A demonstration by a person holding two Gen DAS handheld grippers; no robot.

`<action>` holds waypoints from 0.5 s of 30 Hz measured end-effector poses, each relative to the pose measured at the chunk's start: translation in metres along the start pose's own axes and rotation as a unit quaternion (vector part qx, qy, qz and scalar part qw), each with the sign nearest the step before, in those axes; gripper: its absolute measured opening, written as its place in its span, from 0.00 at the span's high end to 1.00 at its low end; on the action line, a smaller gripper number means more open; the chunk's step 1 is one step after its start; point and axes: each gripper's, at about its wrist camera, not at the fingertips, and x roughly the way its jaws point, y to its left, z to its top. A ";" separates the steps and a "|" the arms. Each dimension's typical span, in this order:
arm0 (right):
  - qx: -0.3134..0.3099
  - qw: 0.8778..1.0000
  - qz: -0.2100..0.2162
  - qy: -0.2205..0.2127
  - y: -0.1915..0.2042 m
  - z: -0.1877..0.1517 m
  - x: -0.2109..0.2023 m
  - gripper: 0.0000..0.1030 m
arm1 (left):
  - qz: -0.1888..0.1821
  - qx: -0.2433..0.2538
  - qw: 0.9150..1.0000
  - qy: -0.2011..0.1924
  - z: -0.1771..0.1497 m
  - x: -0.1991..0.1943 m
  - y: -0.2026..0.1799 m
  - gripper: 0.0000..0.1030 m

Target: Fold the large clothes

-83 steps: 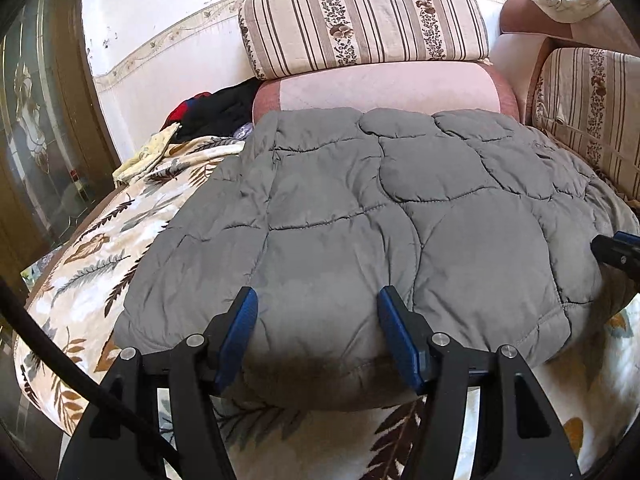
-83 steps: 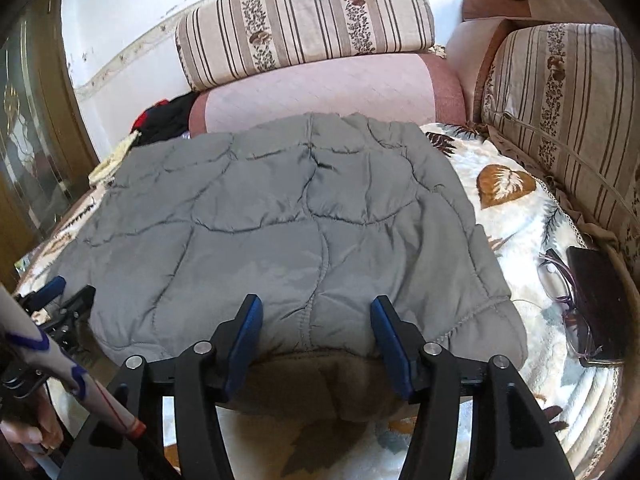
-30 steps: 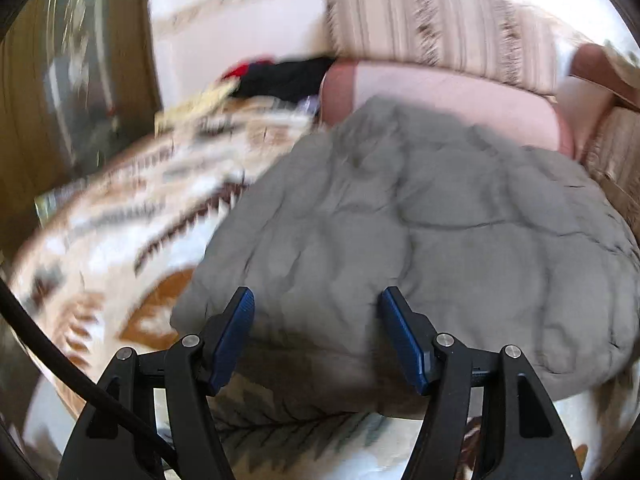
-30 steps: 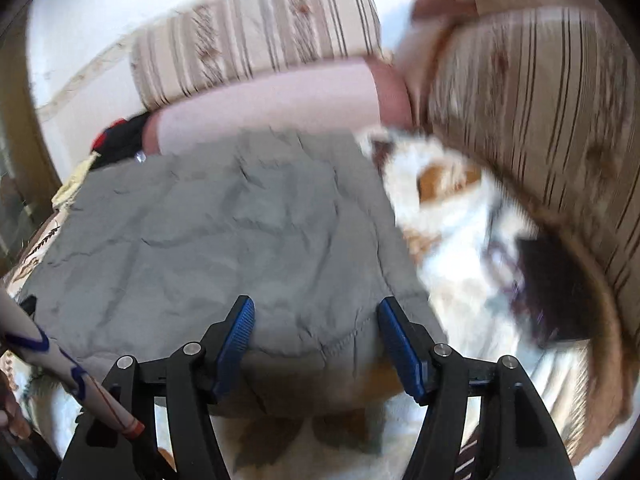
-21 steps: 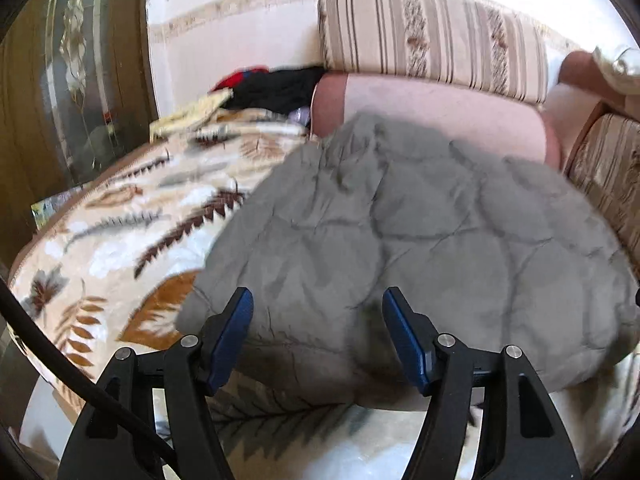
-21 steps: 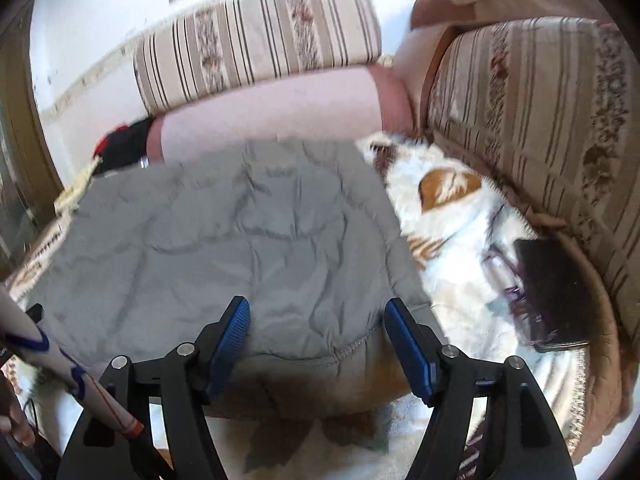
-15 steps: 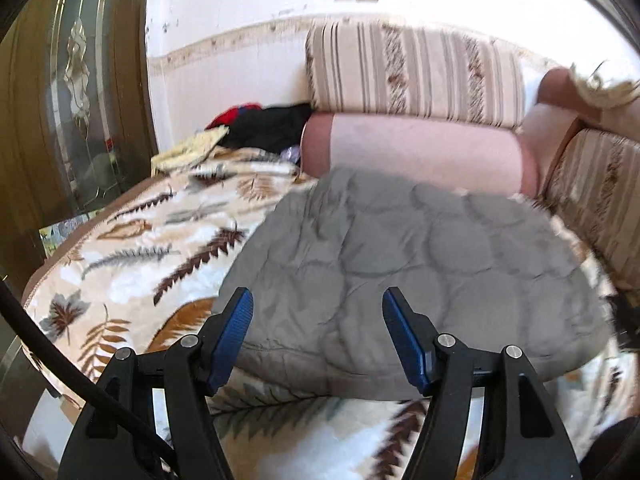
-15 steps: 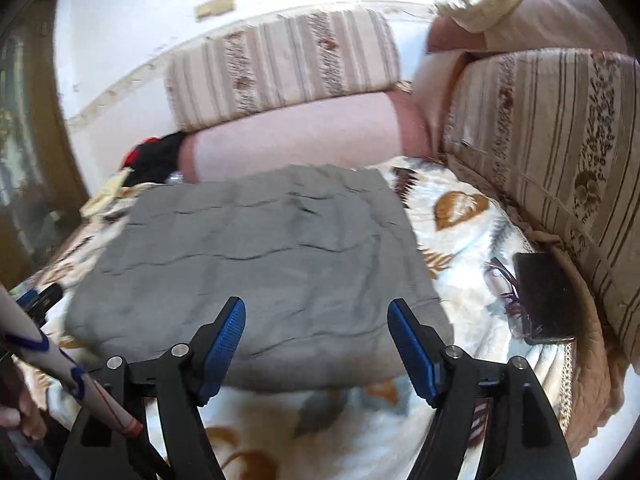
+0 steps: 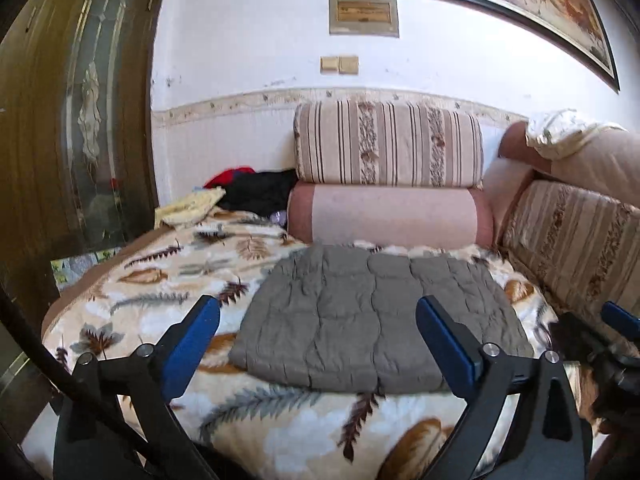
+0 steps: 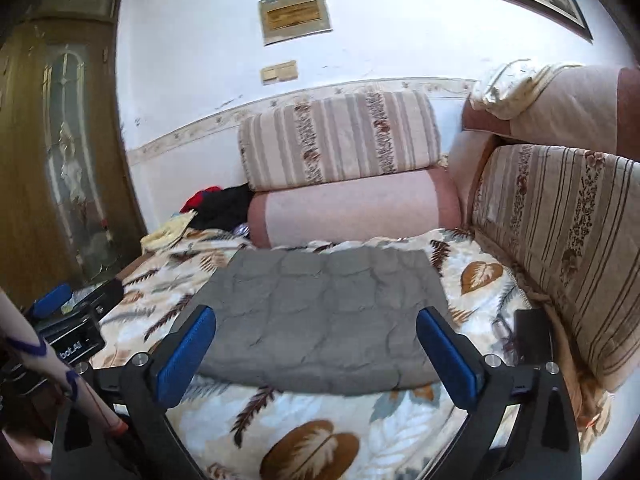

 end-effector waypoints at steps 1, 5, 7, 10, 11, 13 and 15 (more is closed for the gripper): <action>-0.007 1.000 0.000 0.003 0.004 -0.005 -0.001 0.00 | 0.004 0.002 1.000 0.006 -0.005 0.001 0.002 0.03; -0.016 0.999 -0.025 0.028 0.009 -0.018 0.004 0.00 | 0.032 -0.008 0.999 0.037 -0.020 0.008 0.017 0.02; -0.005 0.999 -0.038 0.038 0.005 -0.020 0.008 0.00 | 0.051 -0.019 0.997 0.049 -0.024 0.013 0.026 0.02; 0.010 0.998 -0.044 0.043 0.000 -0.022 0.011 0.00 | 0.054 -0.013 0.997 0.049 -0.026 0.015 0.029 0.02; 0.008 0.998 -0.043 0.044 0.000 -0.023 0.012 0.00 | 0.053 -0.011 0.997 0.047 -0.027 0.015 0.030 0.02; -0.001 0.998 -0.042 0.045 0.005 -0.025 0.013 0.00 | 0.045 -0.012 0.998 0.047 -0.026 0.017 0.029 0.02; -0.010 0.998 -0.042 0.045 0.008 -0.026 0.015 0.00 | 0.041 -0.010 0.998 0.049 -0.026 0.020 0.026 0.01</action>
